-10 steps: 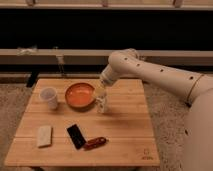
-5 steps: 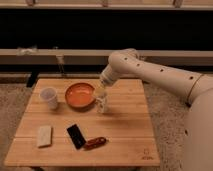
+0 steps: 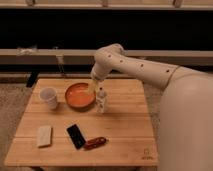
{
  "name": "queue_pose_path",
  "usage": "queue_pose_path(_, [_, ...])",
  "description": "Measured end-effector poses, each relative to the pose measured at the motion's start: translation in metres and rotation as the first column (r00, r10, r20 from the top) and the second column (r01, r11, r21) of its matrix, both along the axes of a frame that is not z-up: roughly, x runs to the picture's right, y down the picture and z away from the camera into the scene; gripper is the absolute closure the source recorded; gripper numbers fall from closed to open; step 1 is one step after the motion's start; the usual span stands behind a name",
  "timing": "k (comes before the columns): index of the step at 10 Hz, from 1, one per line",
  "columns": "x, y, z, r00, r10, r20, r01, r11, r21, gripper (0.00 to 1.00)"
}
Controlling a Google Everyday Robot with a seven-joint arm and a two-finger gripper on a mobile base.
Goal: Push the ceramic bowl across the table
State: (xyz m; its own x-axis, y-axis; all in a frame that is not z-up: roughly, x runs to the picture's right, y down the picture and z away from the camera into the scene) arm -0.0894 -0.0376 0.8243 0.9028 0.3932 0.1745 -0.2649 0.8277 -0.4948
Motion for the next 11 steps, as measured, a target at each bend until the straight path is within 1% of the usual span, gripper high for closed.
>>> queue_pose_path(1, [-0.011, -0.002, 0.012, 1.000, -0.027, -0.003, 0.027, 0.9994, 0.022, 0.20])
queue_pose_path(2, [-0.015, 0.001, 0.025, 0.999, -0.052, -0.015, 0.053, 0.9979, 0.038, 0.20])
queue_pose_path(3, [-0.021, 0.008, 0.042, 0.996, -0.084, -0.032, 0.085, 0.9949, 0.054, 0.20])
queue_pose_path(4, [-0.024, 0.015, 0.054, 0.994, -0.105, -0.042, 0.107, 0.9924, 0.060, 0.20])
queue_pose_path(6, [-0.026, 0.021, 0.073, 0.990, -0.129, -0.057, 0.133, 0.9890, 0.065, 0.20])
queue_pose_path(10, [-0.042, 0.029, 0.096, 0.986, -0.157, -0.061, 0.161, 0.9842, 0.074, 0.20])
queue_pose_path(11, [-0.043, 0.032, 0.099, 0.985, -0.158, -0.063, 0.163, 0.9837, 0.076, 0.20])
